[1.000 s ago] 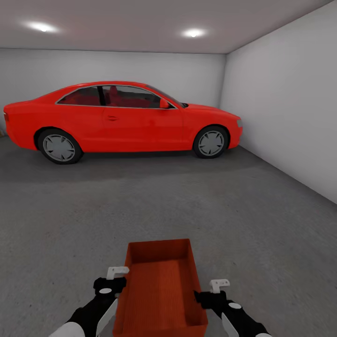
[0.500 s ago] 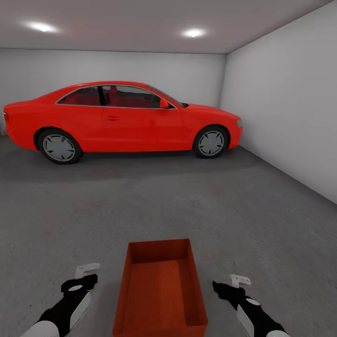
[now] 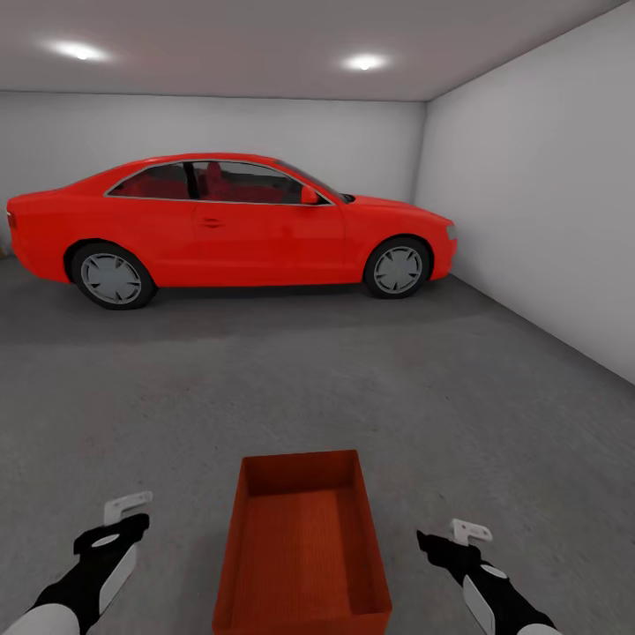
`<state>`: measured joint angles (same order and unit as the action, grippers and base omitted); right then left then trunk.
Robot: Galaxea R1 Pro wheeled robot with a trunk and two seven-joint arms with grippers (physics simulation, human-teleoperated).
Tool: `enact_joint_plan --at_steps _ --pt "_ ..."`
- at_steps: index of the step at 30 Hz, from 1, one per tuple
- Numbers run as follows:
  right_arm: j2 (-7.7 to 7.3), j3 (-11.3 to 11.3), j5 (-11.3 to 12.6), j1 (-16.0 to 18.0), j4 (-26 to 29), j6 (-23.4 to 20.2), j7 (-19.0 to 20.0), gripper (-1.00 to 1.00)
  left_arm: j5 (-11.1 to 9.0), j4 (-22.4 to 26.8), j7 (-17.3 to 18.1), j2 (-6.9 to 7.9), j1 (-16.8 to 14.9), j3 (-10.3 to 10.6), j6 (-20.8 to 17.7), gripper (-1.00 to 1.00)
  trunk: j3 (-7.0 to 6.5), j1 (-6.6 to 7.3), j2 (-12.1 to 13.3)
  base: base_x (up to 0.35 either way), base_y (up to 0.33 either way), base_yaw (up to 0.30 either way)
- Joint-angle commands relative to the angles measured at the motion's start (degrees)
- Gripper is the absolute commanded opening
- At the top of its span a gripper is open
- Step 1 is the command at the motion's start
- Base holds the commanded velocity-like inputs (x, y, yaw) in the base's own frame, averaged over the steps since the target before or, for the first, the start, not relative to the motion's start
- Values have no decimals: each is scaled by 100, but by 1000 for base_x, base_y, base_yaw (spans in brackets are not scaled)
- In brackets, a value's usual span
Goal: Move the two storage containers from the living room to the garage. In the garage, place one container on the floor and stack the other container on top of it (either order is fine).
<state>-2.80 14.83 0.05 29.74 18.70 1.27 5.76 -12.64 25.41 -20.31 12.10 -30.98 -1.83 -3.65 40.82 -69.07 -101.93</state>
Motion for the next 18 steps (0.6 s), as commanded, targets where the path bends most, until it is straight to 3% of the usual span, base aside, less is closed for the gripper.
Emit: enact_joint_plan --at_steps 1,7,11,17,18 --pt "1 44 5 3 -17 13 41 100 -29 -9 -17 1 5 1 -30 100 5 1 -2 0 0 0" --pt "0 34 12 4 -219 19 -67 100 -14 -480 -9 9 27 -1 -16 100 5 1 -2 0 0 0" --pt "-33 27 -4 -2 -681 83 -154 100 1 -965 -2 48 30 5 11 100 5 1 -2 0 0 0" --pt "-159 15 -27 -51 -1386 110 -170 100 6 -1861 1 82 34 16 569 100 5 1 -2 0 0 0" --pt "-175 6 -40 -108 -1580 169 -171 100 11 -2263 1 82 37 25 757 100 5 1 -2 0 0 0"
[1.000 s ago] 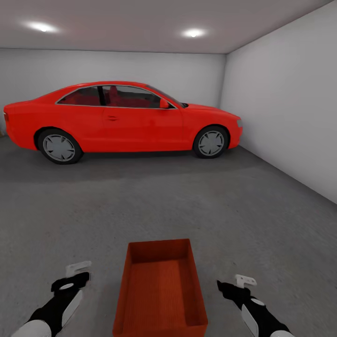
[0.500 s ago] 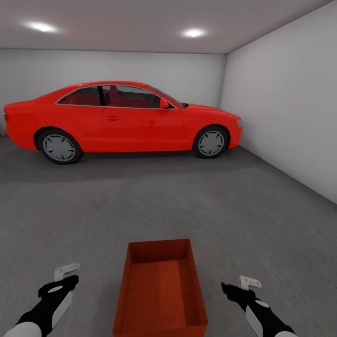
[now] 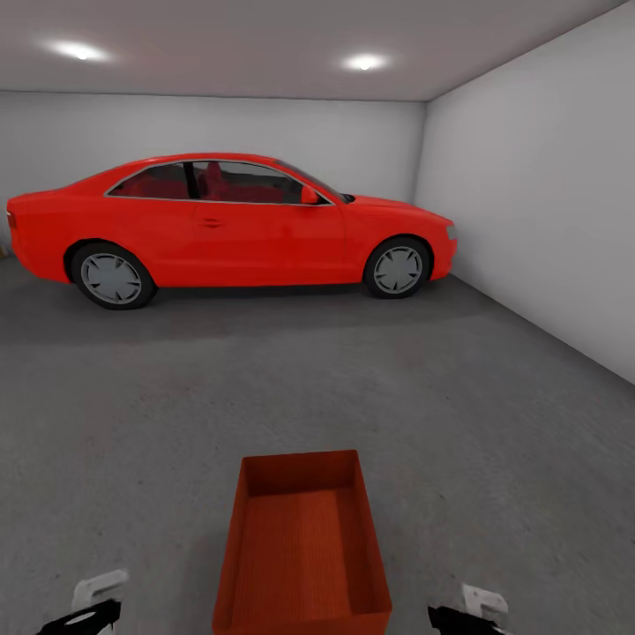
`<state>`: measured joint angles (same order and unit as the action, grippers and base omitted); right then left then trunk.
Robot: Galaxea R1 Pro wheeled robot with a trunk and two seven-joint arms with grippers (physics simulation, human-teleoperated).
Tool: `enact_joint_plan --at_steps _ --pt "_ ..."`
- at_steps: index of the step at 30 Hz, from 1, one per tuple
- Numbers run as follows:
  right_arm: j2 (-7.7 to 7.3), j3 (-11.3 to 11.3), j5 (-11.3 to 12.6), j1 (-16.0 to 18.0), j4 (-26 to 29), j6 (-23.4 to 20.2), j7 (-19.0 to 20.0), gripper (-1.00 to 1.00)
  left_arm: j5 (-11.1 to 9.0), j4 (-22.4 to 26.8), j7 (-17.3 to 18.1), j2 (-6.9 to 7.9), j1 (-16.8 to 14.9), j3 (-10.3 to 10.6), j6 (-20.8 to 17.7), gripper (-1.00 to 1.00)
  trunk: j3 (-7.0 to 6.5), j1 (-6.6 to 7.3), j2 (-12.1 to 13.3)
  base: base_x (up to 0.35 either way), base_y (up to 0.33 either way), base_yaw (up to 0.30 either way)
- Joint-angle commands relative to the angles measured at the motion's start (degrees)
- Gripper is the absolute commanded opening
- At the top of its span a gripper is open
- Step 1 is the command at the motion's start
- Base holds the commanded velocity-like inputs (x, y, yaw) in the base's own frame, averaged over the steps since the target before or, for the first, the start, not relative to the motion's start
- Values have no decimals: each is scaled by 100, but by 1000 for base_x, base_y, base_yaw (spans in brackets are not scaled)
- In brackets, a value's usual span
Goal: Move the two storage containers from the living room to the garage. In the garage, place one container on the floor and stack the other container on top of it (either order is fine).
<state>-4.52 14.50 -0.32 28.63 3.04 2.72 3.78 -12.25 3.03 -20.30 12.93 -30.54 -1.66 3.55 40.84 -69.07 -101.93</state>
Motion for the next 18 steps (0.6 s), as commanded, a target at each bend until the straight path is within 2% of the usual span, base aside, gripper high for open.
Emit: enact_joint_plan --at_steps 1,5,13,16,18 --pt "-8 37 -12 -98 -116 135 27 100 -25 -261 0 3 -3 13 122 100 3 1 -2 0 0 0" --pt "-11 28 -27 -395 -220 475 26 100 -29 -543 0 4 81 23 200 100 3 1 -2 0 0 0" --pt "-5 22 -46 -890 -247 880 26 100 -25 -600 9 -9 389 39 218 100 3 1 -2 0 0 0" --pt "-5 16 -54 -960 -254 1008 26 100 -24 -601 60 -16 502 42 223 100 3 1 -2 0 0 0" --pt "-5 11 -156 -997 -302 1052 26 100 -28 -605 149 -18 569 43 220 100 3 1 -2 0 0 0"
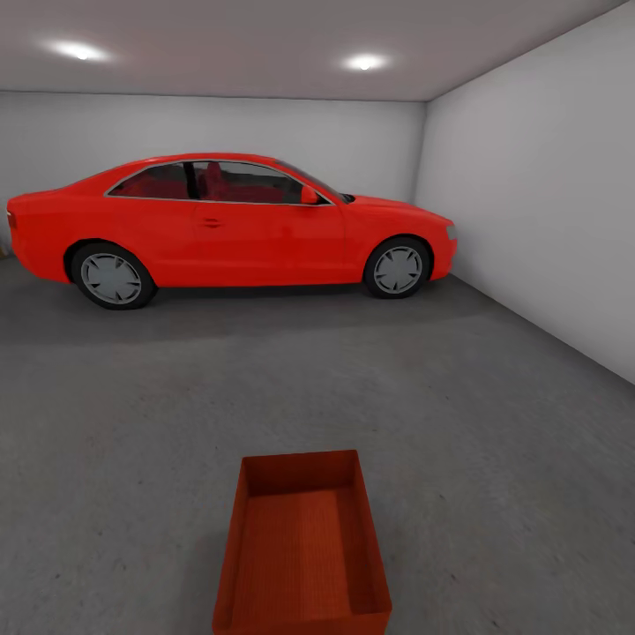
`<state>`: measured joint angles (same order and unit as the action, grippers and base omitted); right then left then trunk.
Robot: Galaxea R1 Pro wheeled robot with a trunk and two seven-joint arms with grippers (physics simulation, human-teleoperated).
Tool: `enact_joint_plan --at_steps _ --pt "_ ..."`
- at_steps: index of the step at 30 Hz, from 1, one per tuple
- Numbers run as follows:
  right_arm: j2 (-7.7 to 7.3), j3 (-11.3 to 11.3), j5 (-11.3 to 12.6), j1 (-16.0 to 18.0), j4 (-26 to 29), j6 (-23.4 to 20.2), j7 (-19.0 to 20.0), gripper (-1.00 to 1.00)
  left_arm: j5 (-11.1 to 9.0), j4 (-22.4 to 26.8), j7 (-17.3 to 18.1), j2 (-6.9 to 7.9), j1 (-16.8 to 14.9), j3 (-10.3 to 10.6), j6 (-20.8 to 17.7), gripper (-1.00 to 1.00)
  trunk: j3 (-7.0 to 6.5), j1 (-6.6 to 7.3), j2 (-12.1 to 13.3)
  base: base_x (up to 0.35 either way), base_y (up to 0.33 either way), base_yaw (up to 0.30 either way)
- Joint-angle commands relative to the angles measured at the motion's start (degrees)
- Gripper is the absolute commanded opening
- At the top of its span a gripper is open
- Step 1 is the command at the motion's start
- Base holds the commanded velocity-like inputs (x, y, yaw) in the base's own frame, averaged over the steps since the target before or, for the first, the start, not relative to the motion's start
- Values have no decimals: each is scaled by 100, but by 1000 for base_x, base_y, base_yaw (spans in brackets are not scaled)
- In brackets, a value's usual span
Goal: Move the two storage containers from the living room to the garage. In the garage, place one container on the floor and stack the other container on top of it (either order is fine).
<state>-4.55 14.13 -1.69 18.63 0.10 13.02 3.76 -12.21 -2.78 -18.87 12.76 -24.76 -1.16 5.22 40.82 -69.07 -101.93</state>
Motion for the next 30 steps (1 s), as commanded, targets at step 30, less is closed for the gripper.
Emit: enact_joint_plan --at_steps 30 --pt "51 55 -1026 -43 -273 5 38 100 -71 -21 102 -399 234 -19 5 100 5 1 -2 0 0 0"
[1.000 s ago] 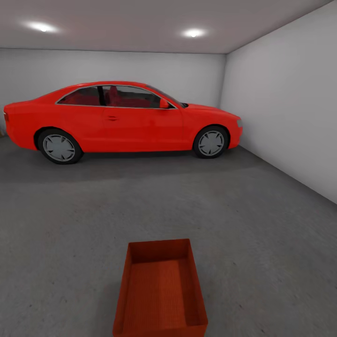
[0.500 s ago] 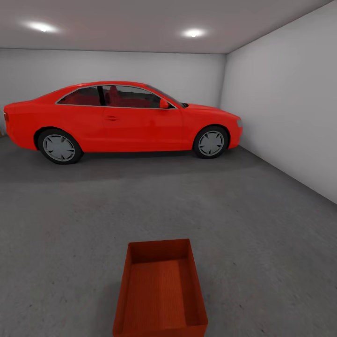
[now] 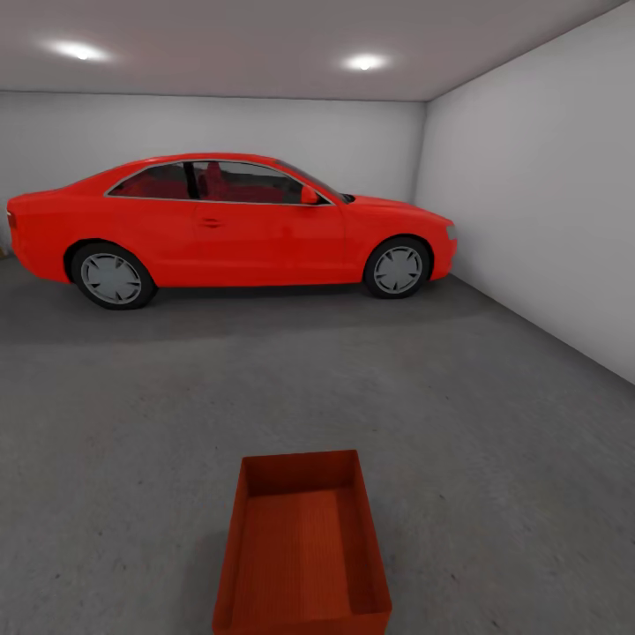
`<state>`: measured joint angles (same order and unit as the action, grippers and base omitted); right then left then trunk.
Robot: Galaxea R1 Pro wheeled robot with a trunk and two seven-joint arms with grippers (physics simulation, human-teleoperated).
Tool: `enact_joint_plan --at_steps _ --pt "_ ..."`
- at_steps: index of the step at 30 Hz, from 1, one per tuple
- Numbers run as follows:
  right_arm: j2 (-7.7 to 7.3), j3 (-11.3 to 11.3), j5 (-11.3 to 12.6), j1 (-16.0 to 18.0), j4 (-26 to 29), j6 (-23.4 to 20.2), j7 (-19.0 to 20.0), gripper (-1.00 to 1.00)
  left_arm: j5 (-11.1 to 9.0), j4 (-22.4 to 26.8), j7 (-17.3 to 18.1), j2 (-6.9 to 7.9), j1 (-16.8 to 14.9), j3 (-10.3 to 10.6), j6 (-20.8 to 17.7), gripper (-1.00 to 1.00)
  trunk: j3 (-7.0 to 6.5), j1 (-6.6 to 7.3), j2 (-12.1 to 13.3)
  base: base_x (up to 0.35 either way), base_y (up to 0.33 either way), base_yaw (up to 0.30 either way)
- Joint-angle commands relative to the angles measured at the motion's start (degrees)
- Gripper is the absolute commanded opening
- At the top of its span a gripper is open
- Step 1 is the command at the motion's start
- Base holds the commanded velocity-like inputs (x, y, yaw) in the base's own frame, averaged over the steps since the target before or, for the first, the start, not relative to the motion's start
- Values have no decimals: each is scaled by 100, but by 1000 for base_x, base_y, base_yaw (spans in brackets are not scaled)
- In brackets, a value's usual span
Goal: Move the two storage containers from the living room to the garage. In the garage, place one container on the floor and stack the other container on top of it (either order is fine).
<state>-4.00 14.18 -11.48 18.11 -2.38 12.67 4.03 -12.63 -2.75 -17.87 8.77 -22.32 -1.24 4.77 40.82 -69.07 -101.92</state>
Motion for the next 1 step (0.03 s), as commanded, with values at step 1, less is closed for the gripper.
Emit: enact_joint_plan --at_steps 1 --pt "-4 51 -47 12 -24 41 10 100 -29 -24 2 -7 -10 -13 50 100 5 1 -3 0 0 0"
